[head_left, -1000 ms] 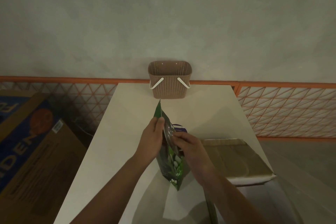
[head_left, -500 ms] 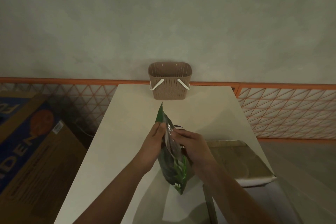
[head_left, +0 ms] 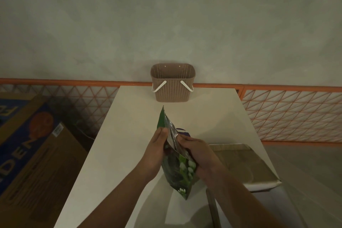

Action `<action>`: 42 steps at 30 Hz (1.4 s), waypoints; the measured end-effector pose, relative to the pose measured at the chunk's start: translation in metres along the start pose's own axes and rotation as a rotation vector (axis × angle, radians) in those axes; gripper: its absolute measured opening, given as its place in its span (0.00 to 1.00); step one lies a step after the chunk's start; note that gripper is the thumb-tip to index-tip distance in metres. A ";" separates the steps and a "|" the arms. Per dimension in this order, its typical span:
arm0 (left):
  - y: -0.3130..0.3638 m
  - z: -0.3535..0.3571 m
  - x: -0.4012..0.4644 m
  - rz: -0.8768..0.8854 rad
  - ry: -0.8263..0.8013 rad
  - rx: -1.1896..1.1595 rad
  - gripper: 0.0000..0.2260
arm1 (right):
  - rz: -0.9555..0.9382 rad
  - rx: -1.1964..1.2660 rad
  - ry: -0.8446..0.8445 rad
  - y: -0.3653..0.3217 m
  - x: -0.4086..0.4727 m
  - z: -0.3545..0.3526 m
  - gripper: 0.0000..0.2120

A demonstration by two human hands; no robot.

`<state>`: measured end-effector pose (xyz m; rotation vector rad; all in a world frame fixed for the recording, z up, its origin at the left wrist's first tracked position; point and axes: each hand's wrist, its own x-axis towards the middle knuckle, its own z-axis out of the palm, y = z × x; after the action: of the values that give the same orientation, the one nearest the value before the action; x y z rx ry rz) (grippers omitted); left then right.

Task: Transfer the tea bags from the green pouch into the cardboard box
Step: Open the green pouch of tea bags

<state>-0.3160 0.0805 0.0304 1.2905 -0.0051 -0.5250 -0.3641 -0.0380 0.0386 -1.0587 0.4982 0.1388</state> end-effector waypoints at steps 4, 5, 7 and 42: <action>0.004 0.000 0.000 -0.011 0.003 0.039 0.12 | -0.055 -0.043 0.024 0.000 0.000 0.000 0.10; 0.006 0.000 0.001 -0.014 0.008 0.075 0.12 | -0.075 -0.057 0.032 0.000 -0.001 0.000 0.10; 0.012 0.000 0.005 -0.012 0.026 0.157 0.12 | -0.111 -0.075 0.035 -0.002 -0.004 0.002 0.09; 0.004 0.003 0.020 -0.013 0.000 0.033 0.13 | -0.041 0.048 -0.039 -0.006 0.022 -0.002 0.15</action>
<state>-0.2977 0.0712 0.0296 1.3234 -0.0054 -0.5378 -0.3436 -0.0451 0.0326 -1.0171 0.4427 0.1110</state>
